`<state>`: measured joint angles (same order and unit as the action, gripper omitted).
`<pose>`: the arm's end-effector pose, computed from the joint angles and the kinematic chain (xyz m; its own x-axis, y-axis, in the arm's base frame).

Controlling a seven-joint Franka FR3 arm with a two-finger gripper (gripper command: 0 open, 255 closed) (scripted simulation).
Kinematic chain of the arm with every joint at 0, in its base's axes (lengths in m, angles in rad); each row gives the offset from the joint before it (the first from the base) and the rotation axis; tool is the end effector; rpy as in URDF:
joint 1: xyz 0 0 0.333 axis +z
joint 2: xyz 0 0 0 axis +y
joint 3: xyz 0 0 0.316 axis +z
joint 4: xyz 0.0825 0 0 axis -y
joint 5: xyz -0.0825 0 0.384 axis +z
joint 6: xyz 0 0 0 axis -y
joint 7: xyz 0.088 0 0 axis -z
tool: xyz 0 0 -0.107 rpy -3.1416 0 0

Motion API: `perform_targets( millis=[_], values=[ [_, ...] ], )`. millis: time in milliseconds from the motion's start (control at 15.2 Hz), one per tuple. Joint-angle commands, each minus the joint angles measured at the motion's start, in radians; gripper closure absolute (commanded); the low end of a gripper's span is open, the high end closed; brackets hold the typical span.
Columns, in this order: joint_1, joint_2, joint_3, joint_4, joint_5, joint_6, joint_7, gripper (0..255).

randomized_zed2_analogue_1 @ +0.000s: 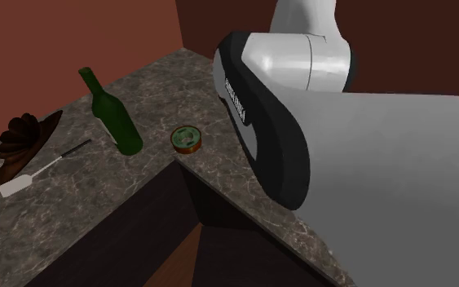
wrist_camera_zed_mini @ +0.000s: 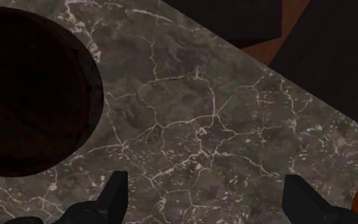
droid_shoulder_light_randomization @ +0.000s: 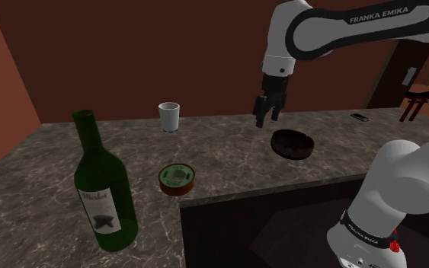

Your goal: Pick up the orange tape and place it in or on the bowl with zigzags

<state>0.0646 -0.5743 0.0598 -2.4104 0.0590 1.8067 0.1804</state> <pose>0.3711 0.0536 0.5121 0.9962 -0.0803 -0.0340 -0.0809 -0.9965 -0.0186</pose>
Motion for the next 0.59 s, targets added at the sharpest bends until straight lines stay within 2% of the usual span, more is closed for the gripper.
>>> perform_targets(
  millis=[0, 528],
  values=[
    [0.018, 0.056, 0.035, 0.009, 0.018, 0.050, 0.036, 0],
    [0.064, 0.302, 0.144, 0.123, 0.037, 0.192, 0.156, 0]
  ],
)
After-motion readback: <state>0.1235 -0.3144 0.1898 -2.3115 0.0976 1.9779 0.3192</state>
